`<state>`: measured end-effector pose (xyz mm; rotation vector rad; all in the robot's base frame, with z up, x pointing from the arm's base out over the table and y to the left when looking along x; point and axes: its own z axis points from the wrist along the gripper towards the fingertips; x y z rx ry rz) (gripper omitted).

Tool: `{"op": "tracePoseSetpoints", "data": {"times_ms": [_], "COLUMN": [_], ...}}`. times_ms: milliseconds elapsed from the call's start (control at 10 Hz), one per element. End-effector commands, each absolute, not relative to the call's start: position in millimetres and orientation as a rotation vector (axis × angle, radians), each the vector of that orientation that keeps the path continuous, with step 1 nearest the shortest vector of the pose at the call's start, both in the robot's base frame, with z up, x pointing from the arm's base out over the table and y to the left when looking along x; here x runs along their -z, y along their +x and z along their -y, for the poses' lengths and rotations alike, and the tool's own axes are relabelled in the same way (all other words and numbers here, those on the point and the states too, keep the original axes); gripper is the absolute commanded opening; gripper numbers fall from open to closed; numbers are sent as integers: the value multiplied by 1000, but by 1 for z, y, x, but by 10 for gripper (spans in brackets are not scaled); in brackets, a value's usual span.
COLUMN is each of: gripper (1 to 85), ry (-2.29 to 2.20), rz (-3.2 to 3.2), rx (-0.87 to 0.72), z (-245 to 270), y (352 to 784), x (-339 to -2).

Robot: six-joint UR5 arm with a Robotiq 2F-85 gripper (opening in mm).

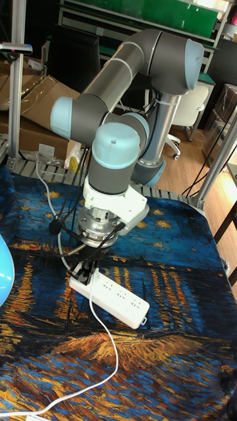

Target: Plug in the power cord of the desk lamp, turn on the socket, and light up the desk lamp

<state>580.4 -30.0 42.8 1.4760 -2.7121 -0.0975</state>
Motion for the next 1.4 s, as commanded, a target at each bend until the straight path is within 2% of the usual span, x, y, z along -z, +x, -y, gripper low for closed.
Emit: {"op": "tracePoseSetpoints", "data": {"times_ms": [0, 500, 700, 800, 1000, 1300], "gripper": [13, 13, 13, 13, 13, 13], "ry": [1462, 1497, 1506, 1514, 1525, 1524], "rz": [2681, 2595, 2619, 2634, 2649, 2631], "rx": [116, 129, 182, 132, 157, 203], "z": [27, 34, 28, 33, 27, 22], "y": [572, 555, 559, 570, 576, 570], "x": [-42, -57, -52, -49, -44, -40]}}
